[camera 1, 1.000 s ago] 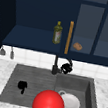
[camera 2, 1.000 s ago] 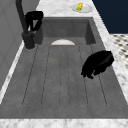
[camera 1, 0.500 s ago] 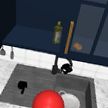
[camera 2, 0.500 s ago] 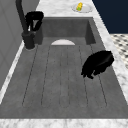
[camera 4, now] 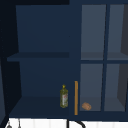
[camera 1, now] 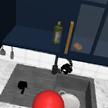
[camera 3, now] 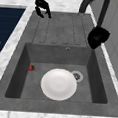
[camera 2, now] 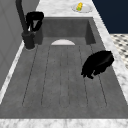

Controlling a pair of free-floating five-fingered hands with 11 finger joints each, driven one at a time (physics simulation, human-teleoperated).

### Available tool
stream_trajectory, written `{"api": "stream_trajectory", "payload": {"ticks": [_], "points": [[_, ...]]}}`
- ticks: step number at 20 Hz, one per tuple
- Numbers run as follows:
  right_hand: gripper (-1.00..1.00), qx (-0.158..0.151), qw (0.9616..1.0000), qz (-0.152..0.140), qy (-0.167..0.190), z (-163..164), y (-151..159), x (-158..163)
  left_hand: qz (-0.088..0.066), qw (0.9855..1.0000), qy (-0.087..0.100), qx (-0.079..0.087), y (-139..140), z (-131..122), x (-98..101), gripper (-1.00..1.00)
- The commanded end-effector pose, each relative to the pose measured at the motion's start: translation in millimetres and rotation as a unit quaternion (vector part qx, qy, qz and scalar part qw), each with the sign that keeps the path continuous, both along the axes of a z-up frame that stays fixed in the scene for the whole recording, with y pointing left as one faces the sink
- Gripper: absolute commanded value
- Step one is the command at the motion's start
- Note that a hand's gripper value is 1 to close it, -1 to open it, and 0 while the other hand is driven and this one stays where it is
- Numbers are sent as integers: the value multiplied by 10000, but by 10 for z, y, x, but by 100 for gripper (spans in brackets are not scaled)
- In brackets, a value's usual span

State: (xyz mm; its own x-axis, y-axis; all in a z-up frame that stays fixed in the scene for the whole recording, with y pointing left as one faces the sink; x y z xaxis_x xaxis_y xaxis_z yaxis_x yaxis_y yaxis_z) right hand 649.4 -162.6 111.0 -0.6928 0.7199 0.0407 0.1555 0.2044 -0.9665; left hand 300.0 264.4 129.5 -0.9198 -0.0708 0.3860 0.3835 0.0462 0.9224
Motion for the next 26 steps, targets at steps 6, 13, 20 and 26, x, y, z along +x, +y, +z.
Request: {"api": "stream_trajectory", "payload": {"ticks": [6,13,20,26], "points": [[100,54,9999,108,-21,-65,-9,1,0,10000,0,0,0,0,0,0],[-100,-268,9995,-133,-142,177,-116,171,0,10000,0,0,0,0,0,0],[-100,-386,9990,-178,125,286,-542,93,0,10000,0,0,0,0,0,0],[-100,-323,9985,-447,-60,252,-864,-81,0,10000,0,0,0,0,0,0]]}}
